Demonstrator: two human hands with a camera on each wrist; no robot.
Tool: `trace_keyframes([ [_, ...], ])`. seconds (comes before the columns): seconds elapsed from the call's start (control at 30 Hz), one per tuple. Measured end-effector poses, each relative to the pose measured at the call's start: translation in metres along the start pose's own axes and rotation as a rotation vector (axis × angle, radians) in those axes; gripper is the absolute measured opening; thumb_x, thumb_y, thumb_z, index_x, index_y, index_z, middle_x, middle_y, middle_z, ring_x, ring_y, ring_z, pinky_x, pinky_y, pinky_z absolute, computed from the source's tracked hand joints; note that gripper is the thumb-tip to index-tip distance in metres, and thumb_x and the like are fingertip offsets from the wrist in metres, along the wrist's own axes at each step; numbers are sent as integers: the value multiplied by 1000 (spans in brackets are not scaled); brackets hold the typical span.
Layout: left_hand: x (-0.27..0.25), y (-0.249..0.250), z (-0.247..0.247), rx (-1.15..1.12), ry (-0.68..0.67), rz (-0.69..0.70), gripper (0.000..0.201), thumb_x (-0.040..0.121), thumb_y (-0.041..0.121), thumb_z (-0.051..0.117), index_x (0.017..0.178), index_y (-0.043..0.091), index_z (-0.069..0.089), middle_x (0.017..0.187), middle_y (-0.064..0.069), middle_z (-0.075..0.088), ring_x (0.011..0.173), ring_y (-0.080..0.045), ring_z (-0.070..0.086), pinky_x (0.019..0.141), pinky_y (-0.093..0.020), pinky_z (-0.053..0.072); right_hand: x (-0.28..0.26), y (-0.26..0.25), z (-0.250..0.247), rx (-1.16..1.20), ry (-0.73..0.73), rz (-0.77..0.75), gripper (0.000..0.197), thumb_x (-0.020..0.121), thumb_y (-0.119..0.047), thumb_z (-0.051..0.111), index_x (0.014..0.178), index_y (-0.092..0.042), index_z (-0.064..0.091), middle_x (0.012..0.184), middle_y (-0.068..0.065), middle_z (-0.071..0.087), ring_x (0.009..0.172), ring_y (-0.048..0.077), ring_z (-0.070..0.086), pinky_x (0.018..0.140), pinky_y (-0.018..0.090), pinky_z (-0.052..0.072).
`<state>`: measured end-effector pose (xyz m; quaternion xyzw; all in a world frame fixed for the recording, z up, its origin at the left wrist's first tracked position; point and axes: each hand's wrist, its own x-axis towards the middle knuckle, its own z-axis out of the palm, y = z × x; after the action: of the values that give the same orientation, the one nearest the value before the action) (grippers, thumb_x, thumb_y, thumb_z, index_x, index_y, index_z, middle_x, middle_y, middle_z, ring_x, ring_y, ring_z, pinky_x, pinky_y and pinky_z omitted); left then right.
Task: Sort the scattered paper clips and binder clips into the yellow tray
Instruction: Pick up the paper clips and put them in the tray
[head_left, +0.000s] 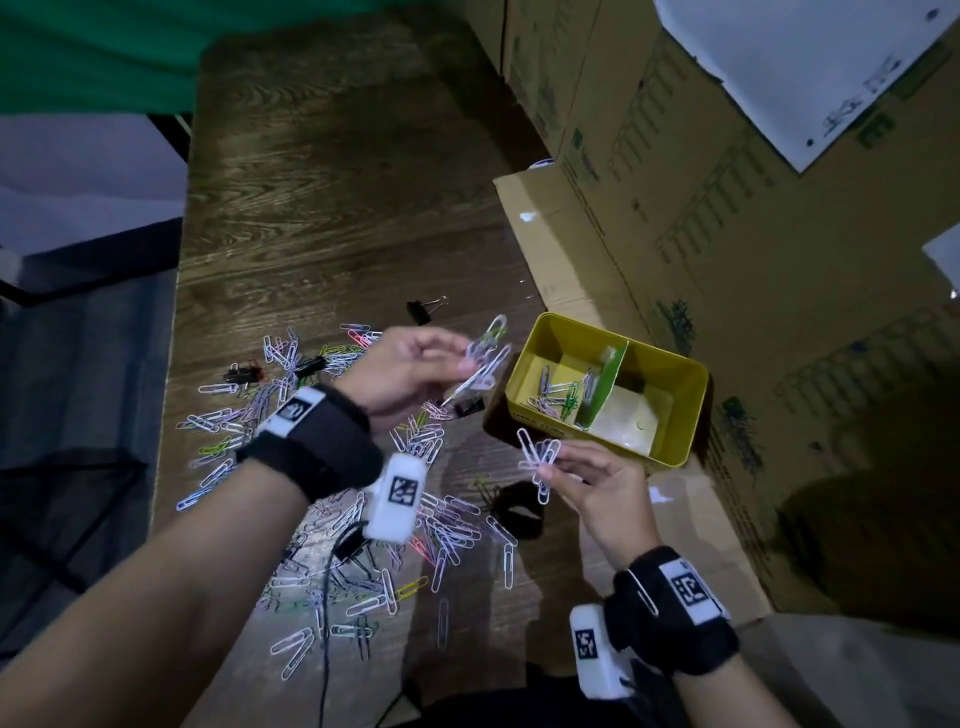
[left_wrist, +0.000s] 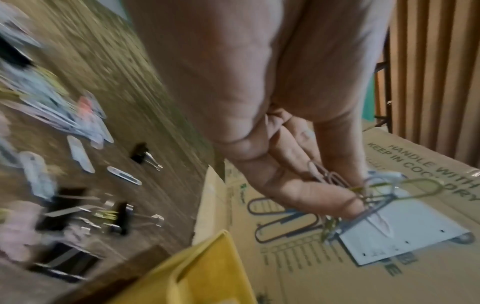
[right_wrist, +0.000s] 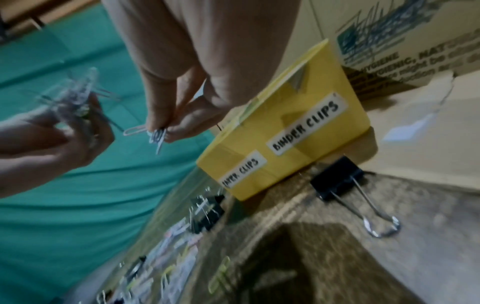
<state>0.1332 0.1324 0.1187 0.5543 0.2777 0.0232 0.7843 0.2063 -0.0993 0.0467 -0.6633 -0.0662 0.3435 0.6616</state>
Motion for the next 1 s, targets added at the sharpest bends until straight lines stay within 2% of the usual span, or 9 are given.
trace_keyframes([
  [0.2, 64, -2, 65, 73, 118, -11, 14, 73, -7, 69, 84, 1, 64, 62, -3, 68, 47, -10, 59, 44, -20, 48, 3, -42, -9, 91, 140, -127, 23, 63, -1, 80, 80, -14, 73, 94, 8, 72, 84, 17, 69, 79, 26, 56],
  [0.33, 91, -46, 76, 510, 197, -19, 10, 73, 4, 75, 78, 9, 68, 75, -6, 68, 65, -17, 62, 75, -39, 57, 24, -64, -12, 49, 176, -199, 21, 66, 3, 77, 81, -10, 70, 91, 8, 70, 77, 7, 68, 75, 20, 56],
  [0.43, 88, -60, 78, 1006, 110, 66, 10, 79, 21, 69, 89, 18, 72, 88, -3, 72, 82, -19, 66, 84, -33, 53, 53, -69, -15, -102, 246, -228, 22, 69, 3, 77, 88, -1, 68, 86, 11, 69, 68, 0, 65, 69, 14, 53],
  [0.5, 80, -60, 80, 1211, -13, 127, 19, 85, 20, 60, 100, 17, 71, 101, -7, 71, 95, -24, 63, 88, -27, 47, 73, -68, -15, -260, 276, -243, 24, 70, -3, 79, 92, -2, 70, 90, 11, 70, 73, 7, 67, 74, 21, 55],
  [0.57, 67, -60, 77, 1169, -33, 243, 21, 88, 13, 55, 103, 14, 70, 105, -7, 70, 97, -23, 62, 87, -24, 44, 91, -65, -12, -467, 252, -232, 25, 73, -9, 79, 97, -6, 71, 95, 7, 70, 81, 11, 67, 81, 27, 55],
  [0.7, 43, -71, 49, 966, 200, 487, 18, 84, 4, 57, 93, 11, 71, 94, -5, 68, 82, -12, 59, 76, -5, 39, 113, -56, 0, -867, 114, -132, 27, 80, -17, 74, 106, -13, 69, 96, 7, 69, 89, 14, 63, 93, 27, 50],
  [0.77, 34, -81, 30, 1005, 262, 471, 19, 83, 3, 56, 94, 10, 70, 94, -5, 68, 85, -15, 60, 79, -12, 42, 114, -53, 6, -1015, 1, -84, 31, 84, -17, 69, 115, -13, 66, 110, 10, 67, 101, 18, 61, 97, 30, 47],
  [0.87, 18, -109, 10, 1202, 51, 276, 25, 88, 7, 50, 105, 14, 66, 105, -4, 67, 94, -17, 60, 87, -25, 46, 103, -54, 11, -1111, -123, -155, 36, 88, -17, 64, 124, -17, 61, 129, 8, 57, 121, 23, 51, 103, 31, 37],
  [1.0, -9, -158, 7, 1480, -288, 185, 37, 91, 20, 43, 128, 19, 51, 139, -5, 46, 125, -24, 45, 103, -38, 40, 77, -40, 15, -938, -129, -506, 21, 87, -12, 63, 106, -17, 69, 111, 2, 65, 104, 12, 56, 97, 32, 44],
])
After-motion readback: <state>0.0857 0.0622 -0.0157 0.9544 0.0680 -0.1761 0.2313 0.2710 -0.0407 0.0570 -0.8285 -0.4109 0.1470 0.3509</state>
